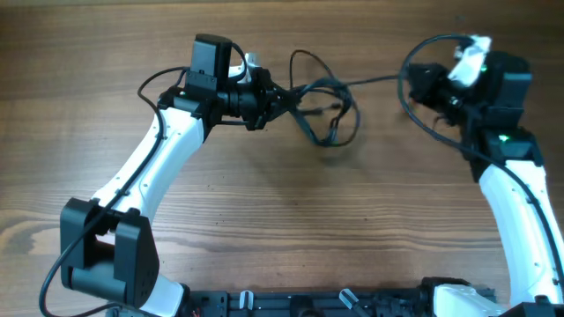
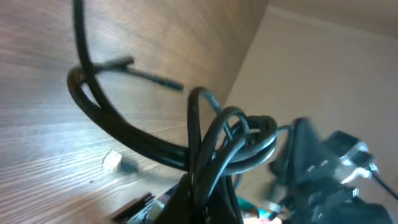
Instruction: Untangle cables
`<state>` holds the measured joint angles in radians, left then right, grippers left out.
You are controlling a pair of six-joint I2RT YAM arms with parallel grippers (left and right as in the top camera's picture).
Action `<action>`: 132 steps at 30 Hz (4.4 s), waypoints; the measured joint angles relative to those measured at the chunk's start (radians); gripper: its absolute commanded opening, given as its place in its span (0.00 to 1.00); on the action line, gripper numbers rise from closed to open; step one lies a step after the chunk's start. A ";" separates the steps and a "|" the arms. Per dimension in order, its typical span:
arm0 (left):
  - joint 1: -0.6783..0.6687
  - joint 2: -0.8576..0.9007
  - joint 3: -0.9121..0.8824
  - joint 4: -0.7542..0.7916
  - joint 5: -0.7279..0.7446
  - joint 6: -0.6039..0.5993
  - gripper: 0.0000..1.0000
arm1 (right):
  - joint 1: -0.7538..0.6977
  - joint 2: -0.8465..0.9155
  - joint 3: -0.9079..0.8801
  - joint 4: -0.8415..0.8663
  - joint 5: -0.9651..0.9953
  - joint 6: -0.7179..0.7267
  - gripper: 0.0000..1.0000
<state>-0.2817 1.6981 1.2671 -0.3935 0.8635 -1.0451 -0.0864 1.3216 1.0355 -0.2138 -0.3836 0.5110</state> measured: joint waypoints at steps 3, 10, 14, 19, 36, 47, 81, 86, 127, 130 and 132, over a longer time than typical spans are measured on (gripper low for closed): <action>0.040 0.000 0.000 -0.049 -0.037 0.089 0.04 | -0.084 -0.004 0.001 0.126 0.069 -0.144 0.04; 0.041 0.000 -0.001 0.021 0.024 0.417 0.04 | -0.054 -0.005 0.001 0.113 -0.399 -0.229 0.55; 0.039 0.000 0.001 0.045 0.050 0.465 0.04 | 0.021 -0.005 0.001 0.115 -0.504 -0.179 0.70; 0.012 0.000 0.000 -0.064 -0.172 0.417 0.04 | 0.023 -0.006 0.001 0.056 -0.394 -0.130 0.73; -0.073 0.000 0.000 -0.101 -0.299 0.388 0.04 | 0.023 -0.006 0.001 -0.043 -0.329 -0.119 0.74; -0.086 0.000 0.000 -0.112 -0.302 0.388 0.04 | 0.023 -0.006 0.001 -0.080 -0.329 -0.119 0.74; -0.046 0.000 -0.002 0.253 -0.031 0.497 0.04 | 0.256 0.017 0.001 0.066 -0.294 0.170 0.53; -0.047 0.000 -0.002 0.268 0.018 0.447 0.04 | 0.304 0.126 0.001 0.236 -0.287 0.339 0.41; -0.016 0.003 0.006 -0.079 -0.295 0.286 0.04 | -0.213 0.232 -0.005 0.453 -0.841 0.468 0.68; -0.034 0.003 0.003 0.010 -0.212 0.312 0.04 | -0.119 0.232 -0.005 0.464 -0.811 0.428 0.67; -0.049 0.003 0.003 0.033 -0.179 0.315 0.04 | -0.056 0.232 -0.005 0.448 -0.781 0.418 0.64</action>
<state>-0.3309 1.7016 1.2705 -0.3607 0.6846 -0.7300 -0.1429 1.5536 1.0309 0.2344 -1.1645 0.9291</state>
